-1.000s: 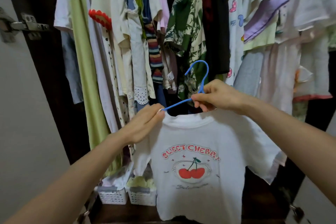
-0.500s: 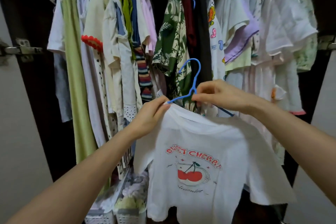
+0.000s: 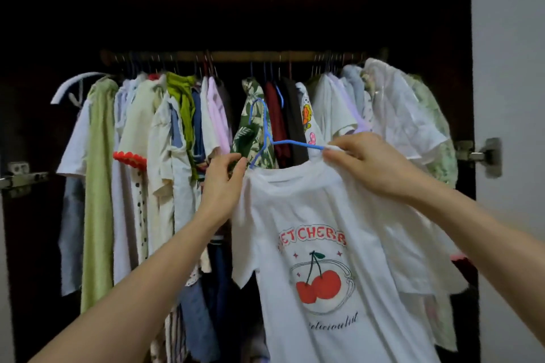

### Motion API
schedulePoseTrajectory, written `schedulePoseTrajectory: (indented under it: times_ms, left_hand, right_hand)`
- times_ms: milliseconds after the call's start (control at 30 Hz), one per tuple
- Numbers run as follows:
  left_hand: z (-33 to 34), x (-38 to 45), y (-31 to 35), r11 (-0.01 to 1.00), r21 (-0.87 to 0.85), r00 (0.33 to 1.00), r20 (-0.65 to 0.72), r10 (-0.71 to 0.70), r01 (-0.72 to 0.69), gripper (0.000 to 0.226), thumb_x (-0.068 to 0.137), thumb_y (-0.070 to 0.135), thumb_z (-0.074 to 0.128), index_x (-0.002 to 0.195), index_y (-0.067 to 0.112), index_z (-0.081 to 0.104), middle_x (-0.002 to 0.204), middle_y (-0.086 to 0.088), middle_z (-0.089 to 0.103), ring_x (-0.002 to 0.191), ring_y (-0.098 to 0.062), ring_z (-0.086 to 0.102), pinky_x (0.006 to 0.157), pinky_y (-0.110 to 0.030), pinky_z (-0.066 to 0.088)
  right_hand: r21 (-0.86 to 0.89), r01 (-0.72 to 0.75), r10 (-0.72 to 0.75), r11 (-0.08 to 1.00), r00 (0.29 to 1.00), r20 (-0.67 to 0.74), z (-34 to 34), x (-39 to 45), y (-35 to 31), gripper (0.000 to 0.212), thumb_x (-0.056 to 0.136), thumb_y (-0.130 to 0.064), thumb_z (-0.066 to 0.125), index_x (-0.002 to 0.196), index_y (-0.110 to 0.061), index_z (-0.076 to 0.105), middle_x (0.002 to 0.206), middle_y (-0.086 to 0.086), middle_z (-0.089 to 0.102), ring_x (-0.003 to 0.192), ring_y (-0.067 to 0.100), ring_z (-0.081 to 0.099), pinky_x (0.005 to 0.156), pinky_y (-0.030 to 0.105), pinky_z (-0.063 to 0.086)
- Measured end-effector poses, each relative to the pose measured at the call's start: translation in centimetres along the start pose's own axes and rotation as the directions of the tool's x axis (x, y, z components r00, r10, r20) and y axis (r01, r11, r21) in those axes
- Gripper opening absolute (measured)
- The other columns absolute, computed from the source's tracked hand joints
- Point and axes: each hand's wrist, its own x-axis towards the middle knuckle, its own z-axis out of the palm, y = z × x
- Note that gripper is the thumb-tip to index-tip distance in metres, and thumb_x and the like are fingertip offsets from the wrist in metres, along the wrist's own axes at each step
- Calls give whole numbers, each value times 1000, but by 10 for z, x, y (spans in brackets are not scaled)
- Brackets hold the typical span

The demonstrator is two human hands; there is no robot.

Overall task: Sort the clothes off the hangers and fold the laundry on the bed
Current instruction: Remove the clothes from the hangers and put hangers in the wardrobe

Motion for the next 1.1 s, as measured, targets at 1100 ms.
schedulePoseTrajectory:
  times_ms: [1100]
  left_hand:
    - [-39, 174, -10, 279, 855, 899, 413, 143, -437, 40, 103, 24, 31, 137, 14, 50, 157, -9, 23, 149, -28, -4, 120, -43, -3]
  right_hand:
    - [-455, -300, 213, 839, 949, -233, 92, 231, 11, 25, 93, -4, 40, 109, -5, 60, 112, 17, 62, 104, 37, 61, 76, 38, 46]
